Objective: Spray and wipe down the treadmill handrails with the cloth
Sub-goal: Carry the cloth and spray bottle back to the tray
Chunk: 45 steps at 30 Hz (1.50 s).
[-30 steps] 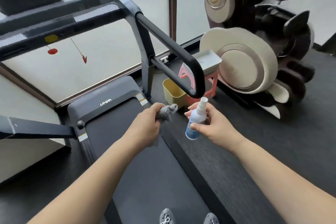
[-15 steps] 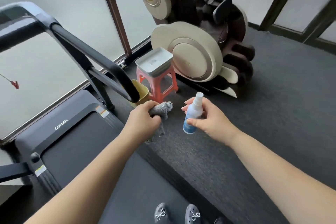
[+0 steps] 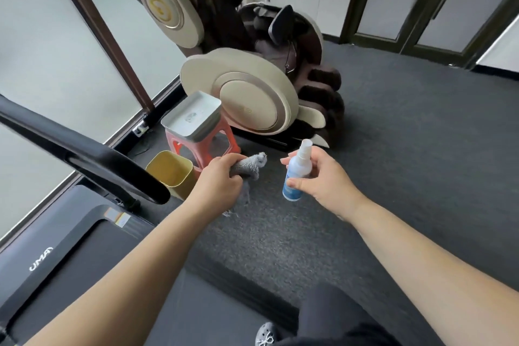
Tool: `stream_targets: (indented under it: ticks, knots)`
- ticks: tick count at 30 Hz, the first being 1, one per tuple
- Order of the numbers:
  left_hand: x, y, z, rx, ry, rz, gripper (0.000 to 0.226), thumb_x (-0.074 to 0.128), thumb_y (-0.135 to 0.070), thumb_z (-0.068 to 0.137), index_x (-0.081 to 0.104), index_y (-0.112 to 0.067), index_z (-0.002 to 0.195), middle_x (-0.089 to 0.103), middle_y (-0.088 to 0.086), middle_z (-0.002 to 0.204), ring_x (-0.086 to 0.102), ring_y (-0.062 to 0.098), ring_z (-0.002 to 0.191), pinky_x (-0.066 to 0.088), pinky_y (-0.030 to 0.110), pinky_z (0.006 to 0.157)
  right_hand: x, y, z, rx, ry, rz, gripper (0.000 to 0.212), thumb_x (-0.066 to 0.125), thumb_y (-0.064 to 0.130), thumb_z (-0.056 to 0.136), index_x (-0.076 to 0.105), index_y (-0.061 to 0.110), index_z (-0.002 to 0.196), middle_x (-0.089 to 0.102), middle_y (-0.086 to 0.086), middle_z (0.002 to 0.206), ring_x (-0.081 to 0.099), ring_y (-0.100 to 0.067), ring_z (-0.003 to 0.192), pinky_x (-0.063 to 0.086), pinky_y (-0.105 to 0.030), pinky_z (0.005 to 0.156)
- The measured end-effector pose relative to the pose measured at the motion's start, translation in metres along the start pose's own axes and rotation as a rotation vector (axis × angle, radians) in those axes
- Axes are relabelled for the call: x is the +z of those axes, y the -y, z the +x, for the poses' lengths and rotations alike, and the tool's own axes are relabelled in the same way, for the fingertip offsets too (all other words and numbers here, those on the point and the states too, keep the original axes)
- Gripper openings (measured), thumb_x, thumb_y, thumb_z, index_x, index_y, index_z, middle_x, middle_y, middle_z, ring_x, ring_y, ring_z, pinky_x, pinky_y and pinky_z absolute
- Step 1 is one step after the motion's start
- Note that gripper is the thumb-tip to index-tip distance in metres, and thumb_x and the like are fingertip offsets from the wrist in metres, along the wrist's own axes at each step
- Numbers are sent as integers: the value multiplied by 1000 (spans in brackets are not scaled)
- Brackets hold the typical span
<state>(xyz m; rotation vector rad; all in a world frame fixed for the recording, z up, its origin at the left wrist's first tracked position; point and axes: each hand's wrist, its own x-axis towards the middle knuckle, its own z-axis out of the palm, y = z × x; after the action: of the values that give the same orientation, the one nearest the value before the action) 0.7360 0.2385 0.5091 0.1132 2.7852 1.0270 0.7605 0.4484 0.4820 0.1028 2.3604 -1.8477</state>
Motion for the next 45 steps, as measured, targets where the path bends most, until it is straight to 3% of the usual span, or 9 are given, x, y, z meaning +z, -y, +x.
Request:
stream_targets:
  ticks: [11, 17, 20, 23, 31, 35, 37, 42, 45]
  knots:
    - [52, 20, 91, -75, -85, -3, 48, 50, -4, 77, 63, -30, 115, 62, 4, 111, 57, 20, 95, 42, 25, 78, -16, -45, 93, -21, 34, 48, 46, 82, 9, 70, 63, 36, 103, 71, 1, 115, 66, -20, 109, 51, -41, 100]
    - [119, 54, 159, -169, -239, -17, 47, 49, -1, 77, 66, -25, 113, 64, 2, 109, 55, 18, 89, 39, 24, 72, -39, -122, 190, -66, 172, 21, 51, 81, 13, 72, 62, 23, 118, 69, -4, 119, 64, -20, 114, 49, -43, 103]
    - [148, 57, 196, -223, -340, -4, 45, 50, 0, 78, 66, -22, 113, 59, 2, 106, 49, 14, 88, 37, 23, 74, -55, -151, 234, -84, 258, 4, 51, 81, 10, 73, 62, 22, 119, 69, -4, 120, 63, -21, 114, 49, -39, 103]
    - [158, 51, 224, -284, -372, -46, 45, 49, 1, 77, 67, -21, 112, 65, 3, 105, 55, 17, 84, 39, 22, 68, -71, -159, 264, -88, 311, 9, 49, 80, 9, 74, 62, 24, 117, 69, -5, 119, 63, -20, 114, 49, -37, 102]
    - [129, 37, 285, -366, -406, -72, 43, 49, -3, 79, 65, -26, 112, 63, -3, 93, 57, 18, 80, 43, 25, 67, -90, -138, 357, -98, 406, -26, 53, 80, 11, 74, 61, 23, 122, 69, -3, 119, 63, -20, 112, 49, -32, 100]
    - [110, 60, 321, -411, -468, -90, 41, 51, -3, 77, 68, -29, 105, 69, -3, 99, 60, 17, 91, 44, 25, 74, -65, -127, 415, -117, 442, -44, 53, 80, 9, 75, 60, 20, 123, 67, -4, 120, 62, -23, 110, 49, -31, 98]
    - [100, 75, 342, -440, -492, -107, 41, 51, -3, 77, 68, -30, 103, 70, -3, 100, 60, 16, 90, 42, 23, 72, -50, -122, 443, -115, 472, -59, 53, 80, 10, 75, 60, 22, 122, 67, -4, 120, 62, -26, 113, 48, -35, 100]
    - [70, 119, 402, -464, -540, -173, 42, 50, -4, 77, 68, -34, 102, 69, -5, 98, 60, 13, 84, 40, 17, 58, -6, -101, 520, -145, 519, -107, 50, 79, 8, 76, 61, 25, 120, 67, -1, 115, 62, -24, 112, 47, -27, 96]
    - [52, 140, 433, -497, -567, -182, 42, 52, -5, 78, 68, -33, 105, 68, -4, 102, 61, 15, 87, 42, 23, 65, 19, -89, 561, -134, 525, -101, 51, 79, 9, 75, 61, 24, 120, 67, -2, 115, 61, -24, 112, 48, -30, 97]
